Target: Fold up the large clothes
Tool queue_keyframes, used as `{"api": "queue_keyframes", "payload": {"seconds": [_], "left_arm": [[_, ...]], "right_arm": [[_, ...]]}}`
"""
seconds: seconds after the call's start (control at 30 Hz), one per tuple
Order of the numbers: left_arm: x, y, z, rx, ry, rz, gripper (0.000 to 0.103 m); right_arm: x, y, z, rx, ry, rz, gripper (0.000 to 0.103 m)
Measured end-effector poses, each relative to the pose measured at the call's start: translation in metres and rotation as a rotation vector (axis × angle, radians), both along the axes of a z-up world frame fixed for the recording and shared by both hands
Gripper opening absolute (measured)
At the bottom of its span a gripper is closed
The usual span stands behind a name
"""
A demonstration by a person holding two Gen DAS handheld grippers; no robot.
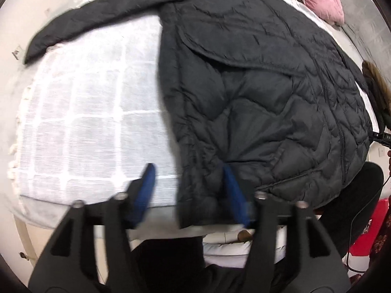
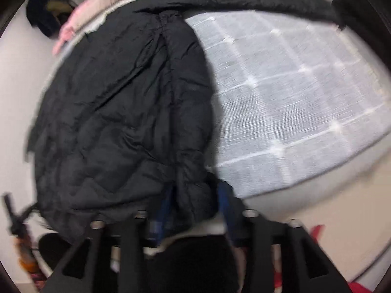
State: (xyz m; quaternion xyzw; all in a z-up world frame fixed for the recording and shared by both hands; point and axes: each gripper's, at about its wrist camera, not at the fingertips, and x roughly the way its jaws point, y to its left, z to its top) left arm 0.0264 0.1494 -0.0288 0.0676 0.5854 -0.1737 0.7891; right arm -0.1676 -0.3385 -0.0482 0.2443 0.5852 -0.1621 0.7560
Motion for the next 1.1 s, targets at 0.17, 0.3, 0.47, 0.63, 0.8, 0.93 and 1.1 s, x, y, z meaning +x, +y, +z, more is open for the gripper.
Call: {"api": "queue_keyframes", "payload": {"seconds": [0.17, 0.3, 0.47, 0.63, 0.8, 0.93, 1.1], "left_arm": [[0.019, 0.041, 0.028, -0.104, -0.025, 0.163, 0.081], [0.040, 0.076, 0.042, -0.189, -0.021, 0.326, 0.083], [0.076, 0.107, 0.054, -0.246, -0.016, 0.507, 0.083], [0.101, 0.130, 0.054, -0.224, -0.041, 0.653, 0.084], [0.142, 0.159, 0.039, -0.258, -0.080, 0.766, 0.084], [0.175, 0.180, 0.005, -0.305, -0.057, 0.881, 0.084], [0.213, 0.198, -0.025, -0.325, -0.128, 0.957, 0.080]], "right_arm": [[0.022, 0.010, 0.046, -0.098, -0.092, 0.010, 0.055], [0.060, 0.025, 0.073, -0.141, -0.178, 0.043, 0.060], [0.117, 0.041, 0.086, -0.156, -0.249, 0.065, 0.061], [0.178, 0.065, 0.101, -0.151, -0.334, 0.118, 0.062], [0.226, 0.084, 0.085, -0.131, -0.397, 0.183, 0.073], [0.249, 0.082, 0.037, -0.079, -0.258, 0.153, 0.073], [0.248, 0.078, 0.010, -0.139, -0.205, 0.151, 0.073]]}}
